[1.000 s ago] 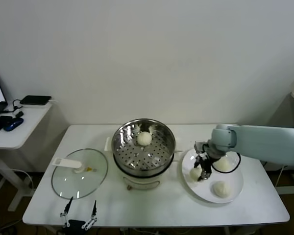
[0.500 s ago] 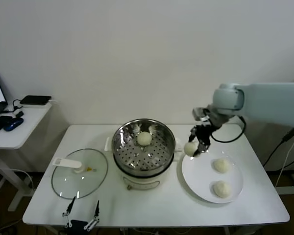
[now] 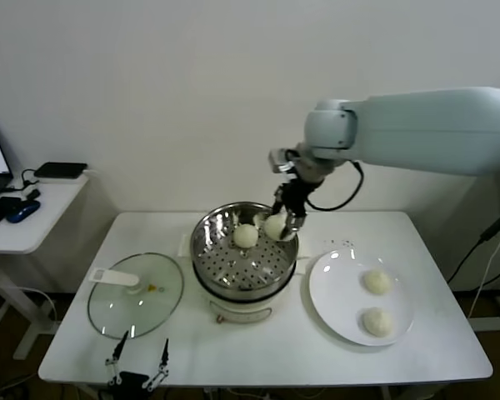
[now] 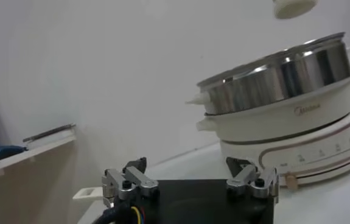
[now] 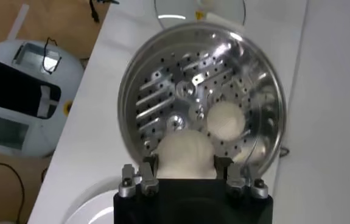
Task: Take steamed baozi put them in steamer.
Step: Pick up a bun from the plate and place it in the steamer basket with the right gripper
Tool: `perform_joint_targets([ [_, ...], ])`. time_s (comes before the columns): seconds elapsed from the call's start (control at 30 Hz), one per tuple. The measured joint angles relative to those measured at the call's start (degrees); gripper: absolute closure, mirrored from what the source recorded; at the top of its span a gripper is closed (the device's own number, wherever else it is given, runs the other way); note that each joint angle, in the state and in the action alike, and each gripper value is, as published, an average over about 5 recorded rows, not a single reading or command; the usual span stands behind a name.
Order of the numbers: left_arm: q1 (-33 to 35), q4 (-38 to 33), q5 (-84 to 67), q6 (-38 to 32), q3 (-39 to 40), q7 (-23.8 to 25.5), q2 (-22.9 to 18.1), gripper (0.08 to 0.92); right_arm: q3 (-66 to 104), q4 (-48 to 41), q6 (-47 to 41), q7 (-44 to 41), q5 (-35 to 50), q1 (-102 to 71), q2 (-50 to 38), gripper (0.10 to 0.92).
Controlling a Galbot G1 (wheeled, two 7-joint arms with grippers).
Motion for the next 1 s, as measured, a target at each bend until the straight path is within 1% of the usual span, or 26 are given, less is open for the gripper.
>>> perform_joint_targets([
  [0.23,-0.1,0.1,0.0,0.0,0.0,0.1,-0.1,0.177,2.5,-6.6,-0.5,0.5,-1.0,-5.3,7.4,0.406],
  [0.4,-0.5,0.6,0.1,-0.1,-0.3,0.2,-0.1,0.177,3.6,-10.3,-0.9,0.9,-2.6,-9.3,10.9,0.406],
  [0.67,-0.7,1.2,0.1,-0.3,-0.5,0.2,-0.1,0.177,5.5,-14.8,-1.8,2.4,-5.8,-15.5,14.0,0.404],
  [1.0,-0.9,1.6,0.2,-0.6,-0.6,0.2,0.0,0.177,6.9,-17.9,-2.5,4.5,-9.3,-20.9,16.4,0.399],
])
